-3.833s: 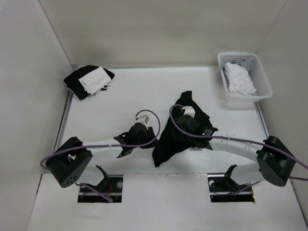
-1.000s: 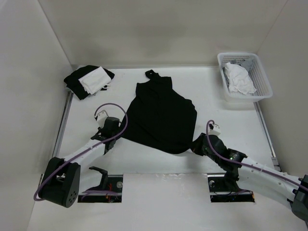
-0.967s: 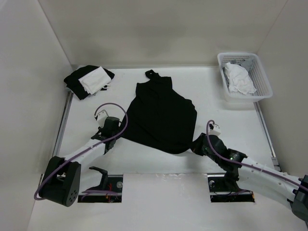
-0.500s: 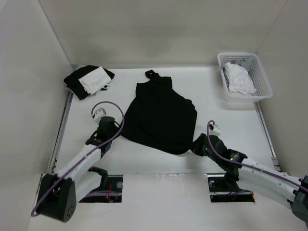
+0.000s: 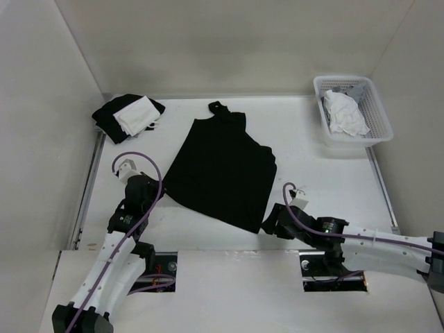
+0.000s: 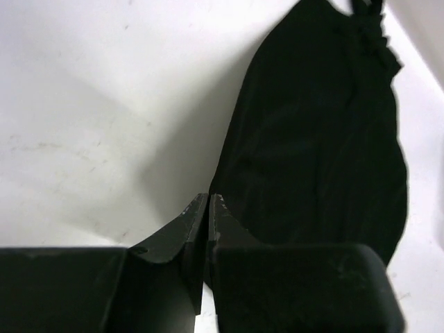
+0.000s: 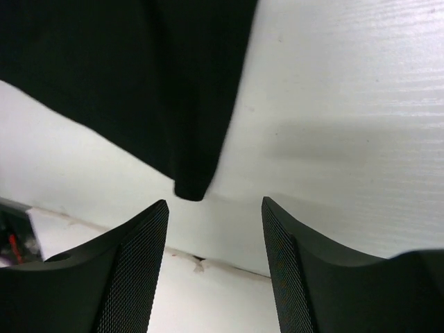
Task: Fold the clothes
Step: Flatten the tank top out
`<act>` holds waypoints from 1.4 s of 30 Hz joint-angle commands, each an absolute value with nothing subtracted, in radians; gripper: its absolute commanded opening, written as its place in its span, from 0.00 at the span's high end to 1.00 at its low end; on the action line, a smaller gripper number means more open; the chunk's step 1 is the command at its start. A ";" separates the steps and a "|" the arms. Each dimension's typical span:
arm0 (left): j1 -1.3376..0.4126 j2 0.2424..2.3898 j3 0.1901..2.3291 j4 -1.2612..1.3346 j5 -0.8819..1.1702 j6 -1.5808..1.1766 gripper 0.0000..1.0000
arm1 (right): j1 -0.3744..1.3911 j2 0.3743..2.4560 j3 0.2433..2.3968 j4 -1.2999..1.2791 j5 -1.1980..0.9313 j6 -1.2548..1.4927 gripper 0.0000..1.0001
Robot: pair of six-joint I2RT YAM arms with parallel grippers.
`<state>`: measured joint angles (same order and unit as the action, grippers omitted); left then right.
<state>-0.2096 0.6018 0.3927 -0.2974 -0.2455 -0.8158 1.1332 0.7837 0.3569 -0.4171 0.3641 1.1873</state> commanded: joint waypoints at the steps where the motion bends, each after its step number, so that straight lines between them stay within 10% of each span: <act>1: -0.185 0.584 0.365 -0.304 -0.200 -0.818 0.98 | 1.157 0.863 0.397 -0.355 0.370 1.233 0.39; 18: -0.136 0.512 0.362 -0.291 -0.170 -0.824 0.98 | 1.115 0.966 0.407 -0.334 0.509 1.296 0.71; 24: -0.107 0.540 0.367 -0.259 -0.149 -0.868 0.98 | 0.905 1.043 0.397 -0.115 0.413 1.091 0.45; 31: -0.093 0.546 0.345 -0.238 -0.129 -0.868 0.98 | 0.742 1.259 0.414 0.124 0.207 0.993 0.67; 35: -0.088 0.541 0.336 -0.239 -0.129 -0.868 0.98 | 0.676 1.396 0.495 0.169 0.218 0.942 1.00; 39: -0.096 0.551 0.333 -0.244 -0.124 -0.867 0.98 | 0.562 1.417 0.603 0.156 0.354 0.836 0.98; 42: -0.102 0.542 0.319 -0.255 -0.123 -0.865 0.98 | 0.502 1.392 0.621 0.157 0.385 0.769 0.75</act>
<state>-0.0963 0.5549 0.3389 -0.2810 -0.1310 -0.8619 0.5438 1.4227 0.5755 0.1116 0.3077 0.8776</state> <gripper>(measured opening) 0.029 0.202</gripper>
